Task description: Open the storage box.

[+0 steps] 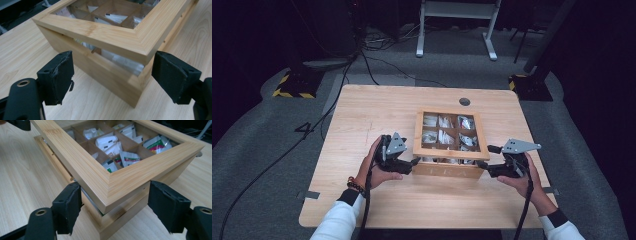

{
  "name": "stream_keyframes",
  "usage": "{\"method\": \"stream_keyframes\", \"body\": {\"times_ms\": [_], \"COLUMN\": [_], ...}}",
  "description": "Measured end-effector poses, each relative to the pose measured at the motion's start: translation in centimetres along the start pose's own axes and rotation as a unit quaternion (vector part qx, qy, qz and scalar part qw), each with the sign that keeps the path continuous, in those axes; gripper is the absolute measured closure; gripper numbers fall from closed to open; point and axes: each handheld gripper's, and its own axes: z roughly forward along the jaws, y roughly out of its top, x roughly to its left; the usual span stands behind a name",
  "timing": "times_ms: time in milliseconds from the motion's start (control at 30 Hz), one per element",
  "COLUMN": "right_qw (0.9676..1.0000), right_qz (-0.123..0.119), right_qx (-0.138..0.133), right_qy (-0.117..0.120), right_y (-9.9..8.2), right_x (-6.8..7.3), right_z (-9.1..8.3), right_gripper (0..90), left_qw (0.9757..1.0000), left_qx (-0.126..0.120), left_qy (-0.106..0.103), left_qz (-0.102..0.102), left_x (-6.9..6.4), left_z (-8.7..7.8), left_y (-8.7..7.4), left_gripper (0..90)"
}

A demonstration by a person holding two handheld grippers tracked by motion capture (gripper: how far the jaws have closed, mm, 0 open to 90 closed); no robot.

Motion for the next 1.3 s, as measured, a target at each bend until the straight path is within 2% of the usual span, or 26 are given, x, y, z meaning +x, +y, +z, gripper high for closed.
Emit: {"method": "stream_keyframes", "body": {"times_ms": [67, 167, 333, 533, 700, 867, 900, 967, 1067, 1300], "right_qw": [1.0, 0.9999, 0.9996, 0.999, 0.9991, 0.9992, 0.9995, 0.9997, 0.9998, 0.9999], "right_qz": [0.002, 0.002, 0.01, 0.017, 0.018, 0.026, 0.023, 0.022, 0.02, 0.008], "right_qx": [-0.006, -0.012, -0.025, -0.04, -0.037, -0.028, -0.021, -0.011, -0.004, 0.001], "right_qy": [-0.001, -0.004, -0.005, -0.009, -0.008, -0.008, -0.004, 0.0, 0.003, 0.012], "right_y": [0.3, 0.8, 1.5, 2.3, 2.0, 1.3, 1.1, 1.0, 0.8, 0.8], "right_x": [-0.1, -0.1, -0.4, -0.6, -0.7, -1.0, -1.0, -1.0, -1.0, -0.6], "right_z": [-0.2, -0.4, -0.7, -1.3, -1.5, -1.5, -1.6, -1.4, -1.3, -1.0], "right_gripper": [27.6, 27.7, 28.1, 31.0, 30.1, 30.0, 29.2, 27.8, 26.8, 29.2], "left_qw": [1.0, 0.9997, 0.999, 0.9982, 0.9976, 0.9967, 0.9966, 0.9964, 0.9964, 0.9953], "left_qx": [-0.001, -0.021, -0.032, -0.041, -0.057, -0.071, -0.075, -0.077, -0.081, -0.094], "left_qy": [0.006, 0.014, 0.025, 0.028, 0.025, 0.027, 0.022, 0.023, 0.016, 0.017], "left_qz": [0.004, 0.006, 0.021, 0.034, 0.029, 0.027, 0.025, 0.025, 0.022, 0.017], "left_x": [0.0, 0.2, 0.4, 0.8, 1.2, 1.7, 1.8, 2.1, 2.5, 3.5], "left_z": [0.4, 0.4, 0.5, 0.7, 0.6, 0.4, 0.4, 0.4, 0.5, 0.4], "left_y": [0.3, 1.1, 2.3, 3.5, 4.2, 5.1, 5.3, 5.7, 6.3, 7.3], "left_gripper": [20.1, 23.2, 22.1, 22.7, 23.4, 28.2, 31.9, 33.7, 37.0, 43.6]}}
